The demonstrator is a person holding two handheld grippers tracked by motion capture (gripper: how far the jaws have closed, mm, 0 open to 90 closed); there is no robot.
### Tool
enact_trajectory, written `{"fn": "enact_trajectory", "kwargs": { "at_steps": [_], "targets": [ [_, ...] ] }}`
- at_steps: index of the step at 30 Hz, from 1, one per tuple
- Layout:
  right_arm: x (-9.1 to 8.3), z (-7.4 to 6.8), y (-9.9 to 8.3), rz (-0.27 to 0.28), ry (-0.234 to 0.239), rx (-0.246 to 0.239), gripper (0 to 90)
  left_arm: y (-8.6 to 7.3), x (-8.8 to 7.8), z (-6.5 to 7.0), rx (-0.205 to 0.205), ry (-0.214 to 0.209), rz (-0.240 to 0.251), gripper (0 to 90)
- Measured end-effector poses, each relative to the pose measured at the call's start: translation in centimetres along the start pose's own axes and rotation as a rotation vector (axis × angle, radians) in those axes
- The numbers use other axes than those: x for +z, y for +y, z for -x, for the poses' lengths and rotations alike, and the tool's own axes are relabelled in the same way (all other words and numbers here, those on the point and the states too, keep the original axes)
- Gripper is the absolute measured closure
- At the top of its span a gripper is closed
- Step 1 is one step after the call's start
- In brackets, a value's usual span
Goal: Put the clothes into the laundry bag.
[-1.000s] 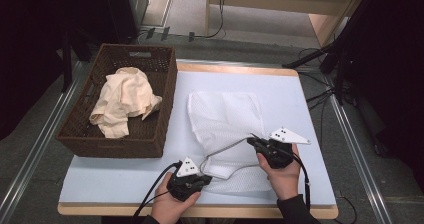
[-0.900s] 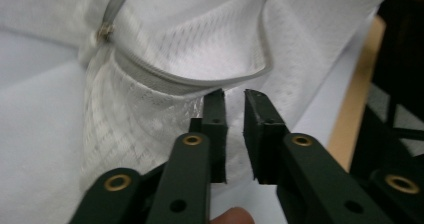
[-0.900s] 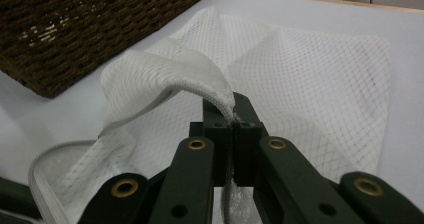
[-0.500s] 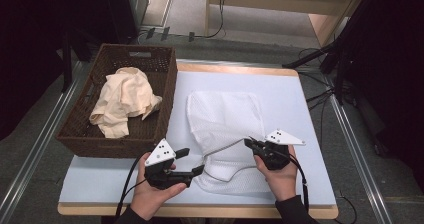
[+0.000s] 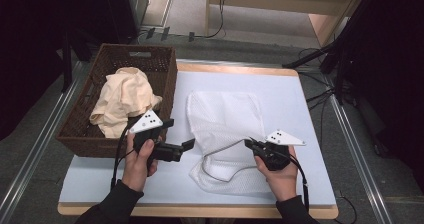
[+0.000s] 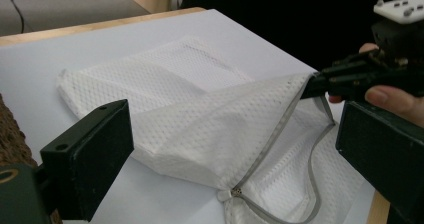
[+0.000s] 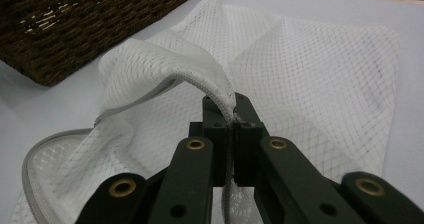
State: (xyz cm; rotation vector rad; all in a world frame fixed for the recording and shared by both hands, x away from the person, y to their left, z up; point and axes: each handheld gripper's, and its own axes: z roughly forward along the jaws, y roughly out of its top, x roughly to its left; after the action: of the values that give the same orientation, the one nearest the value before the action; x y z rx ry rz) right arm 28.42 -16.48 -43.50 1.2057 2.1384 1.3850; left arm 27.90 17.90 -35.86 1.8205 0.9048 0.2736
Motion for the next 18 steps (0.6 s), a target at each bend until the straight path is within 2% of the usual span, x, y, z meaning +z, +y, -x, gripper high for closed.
{"fn": "enact_trajectory", "kwargs": {
  "at_steps": [3,4,7,10,14,16,18],
  "targets": [
    [0.0,0.0,-0.1,-0.002,0.0,0.0,87.7,0.8,0.2,0.0,0.03,0.053,-0.032,2.4],
    [0.0,0.1,-0.1,-0.001,0.001,-0.001,87.7,1.3,0.3,-0.6,0.029,0.064,-0.025,2.1],
    [0.0,0.0,-0.1,-0.002,0.001,-0.003,87.7,1.6,0.5,-1.3,0.011,0.087,-0.016,1.8],
    [0.1,0.0,-0.1,0.001,0.001,-0.006,87.6,2.2,0.7,-2.6,0.0,0.134,-0.001,1.8],
    [0.1,0.0,-0.2,0.001,0.002,-0.005,87.5,3.0,0.4,-4.0,-0.027,0.156,0.032,1.8],
    [0.2,0.0,-0.2,-0.004,0.002,-0.004,87.5,3.5,0.3,-4.9,-0.036,0.154,0.033,1.8],
    [0.2,0.0,-0.3,-0.006,0.001,-0.003,87.5,4.0,0.4,-6.0,-0.046,0.178,0.026,1.8]
  ]
}}
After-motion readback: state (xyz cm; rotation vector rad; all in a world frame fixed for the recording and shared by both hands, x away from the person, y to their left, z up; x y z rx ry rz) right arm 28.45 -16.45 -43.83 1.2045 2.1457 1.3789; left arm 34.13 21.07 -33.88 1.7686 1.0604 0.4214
